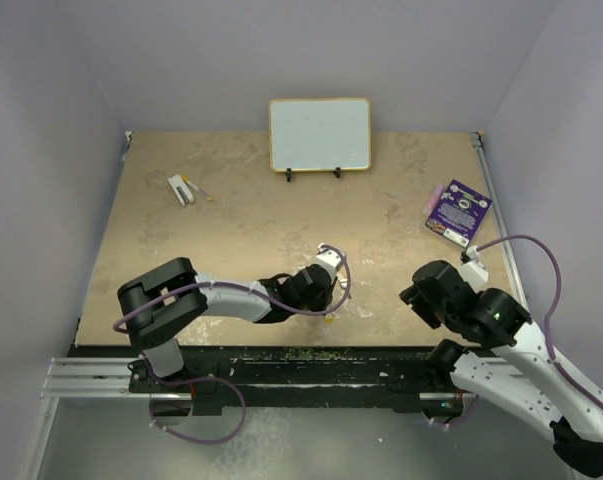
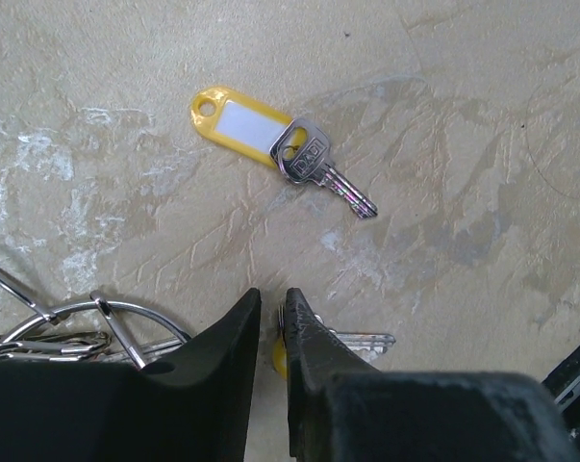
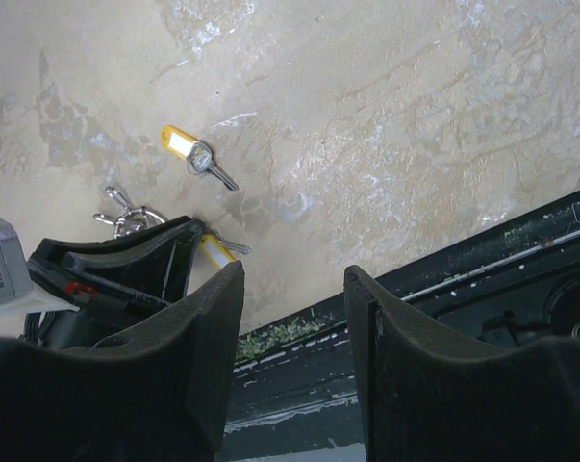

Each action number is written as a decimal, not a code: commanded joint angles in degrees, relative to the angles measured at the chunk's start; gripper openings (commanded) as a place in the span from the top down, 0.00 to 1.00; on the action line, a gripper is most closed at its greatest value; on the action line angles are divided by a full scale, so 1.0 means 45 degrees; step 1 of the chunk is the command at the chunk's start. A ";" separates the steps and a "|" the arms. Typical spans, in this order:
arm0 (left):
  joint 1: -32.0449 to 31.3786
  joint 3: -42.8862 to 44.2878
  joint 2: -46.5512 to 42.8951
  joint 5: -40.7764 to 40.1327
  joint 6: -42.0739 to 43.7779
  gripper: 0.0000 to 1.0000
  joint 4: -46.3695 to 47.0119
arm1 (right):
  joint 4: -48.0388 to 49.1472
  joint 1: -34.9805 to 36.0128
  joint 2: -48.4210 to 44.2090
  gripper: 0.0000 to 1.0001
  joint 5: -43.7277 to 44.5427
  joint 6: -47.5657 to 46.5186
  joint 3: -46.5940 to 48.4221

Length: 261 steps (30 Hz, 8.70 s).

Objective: Put the keys on the keyring

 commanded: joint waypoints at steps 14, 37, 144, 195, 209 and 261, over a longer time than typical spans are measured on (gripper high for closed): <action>-0.0221 0.0385 0.0654 0.0094 -0.0462 0.95 -0.1918 | -0.0546 0.0003 -0.0533 0.49 0.0401 0.0528 -0.0130; -0.0551 -0.0039 0.0236 0.0366 -0.0614 0.86 -0.1809 | -0.0935 -0.0023 -0.0487 0.46 0.0498 0.0658 0.0028; 1.4102 0.8043 -0.3509 1.2388 -0.5449 0.97 -1.1800 | 0.9960 0.1182 1.4218 0.70 -0.4646 -0.8709 0.5400; 1.4385 0.6704 -0.3846 1.1921 -0.6548 0.97 -0.9698 | 0.9329 0.1409 1.6801 0.74 -0.3540 -0.8978 0.5587; 1.4488 0.6553 -0.3890 1.1999 -0.6635 0.97 -0.9684 | 0.9082 0.1402 1.6337 0.76 -0.3571 -0.8801 0.4938; 1.2707 0.9171 -0.4217 1.0692 -1.1122 0.97 -0.8599 | 1.6640 0.1845 0.8016 1.00 -0.3704 -1.3590 0.5048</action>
